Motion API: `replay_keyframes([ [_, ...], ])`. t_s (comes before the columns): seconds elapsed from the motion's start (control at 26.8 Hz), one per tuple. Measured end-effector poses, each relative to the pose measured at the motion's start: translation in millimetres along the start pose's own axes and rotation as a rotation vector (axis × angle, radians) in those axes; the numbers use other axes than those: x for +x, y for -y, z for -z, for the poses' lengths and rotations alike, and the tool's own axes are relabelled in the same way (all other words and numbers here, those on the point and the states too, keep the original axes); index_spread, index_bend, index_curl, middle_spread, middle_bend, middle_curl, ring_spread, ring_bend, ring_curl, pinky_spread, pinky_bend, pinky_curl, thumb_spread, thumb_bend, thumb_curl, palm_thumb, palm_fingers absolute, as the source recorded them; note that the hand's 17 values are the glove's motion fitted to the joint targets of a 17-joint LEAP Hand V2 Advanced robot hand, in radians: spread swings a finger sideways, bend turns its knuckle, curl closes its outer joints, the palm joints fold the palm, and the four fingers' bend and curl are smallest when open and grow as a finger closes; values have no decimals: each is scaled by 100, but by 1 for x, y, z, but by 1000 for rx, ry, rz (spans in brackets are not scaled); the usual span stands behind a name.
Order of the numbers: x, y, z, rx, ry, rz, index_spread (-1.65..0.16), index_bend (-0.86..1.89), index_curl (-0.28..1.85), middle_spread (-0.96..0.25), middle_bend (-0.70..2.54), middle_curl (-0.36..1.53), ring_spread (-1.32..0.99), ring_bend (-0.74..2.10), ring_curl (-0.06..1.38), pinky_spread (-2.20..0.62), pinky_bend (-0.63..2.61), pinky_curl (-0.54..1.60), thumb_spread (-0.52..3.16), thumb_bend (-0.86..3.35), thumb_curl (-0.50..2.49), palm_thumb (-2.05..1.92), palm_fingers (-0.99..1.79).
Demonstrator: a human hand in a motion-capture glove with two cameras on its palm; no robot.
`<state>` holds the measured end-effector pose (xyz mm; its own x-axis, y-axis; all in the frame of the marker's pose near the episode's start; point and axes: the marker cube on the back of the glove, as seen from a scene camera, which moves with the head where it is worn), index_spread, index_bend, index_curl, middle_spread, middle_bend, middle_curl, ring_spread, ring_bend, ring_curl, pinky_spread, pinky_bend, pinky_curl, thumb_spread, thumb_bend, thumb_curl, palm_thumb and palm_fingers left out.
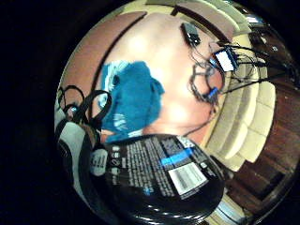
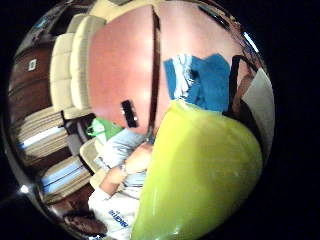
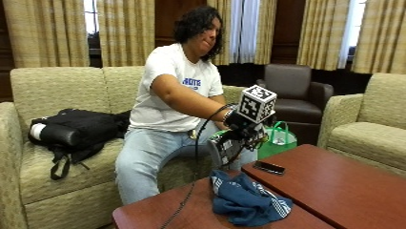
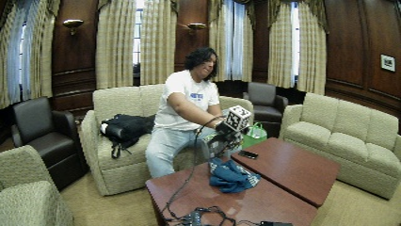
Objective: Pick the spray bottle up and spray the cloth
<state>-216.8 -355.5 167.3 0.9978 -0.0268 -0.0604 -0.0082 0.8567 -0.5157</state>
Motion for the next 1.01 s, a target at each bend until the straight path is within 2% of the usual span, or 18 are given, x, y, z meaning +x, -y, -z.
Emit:
replay_keyframes([
  [0.19,-44,16,21,126,293,95,-25,44,59,-20,66,55,-22,68,50,-31,43,41,4,-3,73,98,137],
  [0.37,-95,34,8,212,542,158,-25,43,59,-20,66,55,-22,68,50,-31,43,41,4,-3,74,98,137],
  [0.71,-144,71,-70,357,908,177,-25,43,60,-20,66,55,-22,69,50,-31,42,41,4,-3,74,98,138],
  [1.01,-151,85,-142,495,1057,128,-25,43,60,-20,66,55,-22,69,50,-31,44,42,3,-3,74,98,138],
])
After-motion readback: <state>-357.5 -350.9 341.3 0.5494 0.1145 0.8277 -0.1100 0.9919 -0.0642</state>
